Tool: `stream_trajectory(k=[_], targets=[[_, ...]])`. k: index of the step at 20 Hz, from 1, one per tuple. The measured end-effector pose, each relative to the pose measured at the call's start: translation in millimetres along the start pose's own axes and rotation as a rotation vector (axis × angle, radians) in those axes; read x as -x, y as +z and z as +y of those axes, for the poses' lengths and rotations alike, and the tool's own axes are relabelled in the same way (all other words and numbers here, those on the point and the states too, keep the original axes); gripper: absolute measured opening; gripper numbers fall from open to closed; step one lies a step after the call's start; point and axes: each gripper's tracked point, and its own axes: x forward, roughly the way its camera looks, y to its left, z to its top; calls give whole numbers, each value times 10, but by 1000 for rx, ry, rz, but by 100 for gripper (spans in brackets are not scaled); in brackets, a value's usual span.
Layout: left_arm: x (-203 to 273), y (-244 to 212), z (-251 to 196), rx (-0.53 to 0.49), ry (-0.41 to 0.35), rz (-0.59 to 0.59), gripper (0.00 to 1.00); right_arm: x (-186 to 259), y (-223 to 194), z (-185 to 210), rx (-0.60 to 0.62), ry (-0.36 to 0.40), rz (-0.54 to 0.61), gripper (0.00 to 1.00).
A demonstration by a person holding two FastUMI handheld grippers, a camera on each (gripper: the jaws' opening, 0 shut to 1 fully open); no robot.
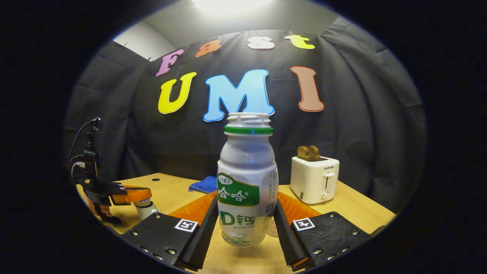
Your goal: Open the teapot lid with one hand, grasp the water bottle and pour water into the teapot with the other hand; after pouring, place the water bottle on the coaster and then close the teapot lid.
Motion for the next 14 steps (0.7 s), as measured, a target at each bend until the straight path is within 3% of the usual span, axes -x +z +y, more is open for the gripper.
stream_trajectory(k=[8, 9, 14], targets=[[-53, -95, -9, 2, 21, 9, 16, -2, -30, -11, 2, -4, 15, 76], [-50, -68, 8, 12, 21, 1, 12, -7, -35, -27, -4, -14, 16, 76], [-35, -100, 10, 13, 13, -12, 16, -65, -219, -17, -28, -15, 64, 76]])
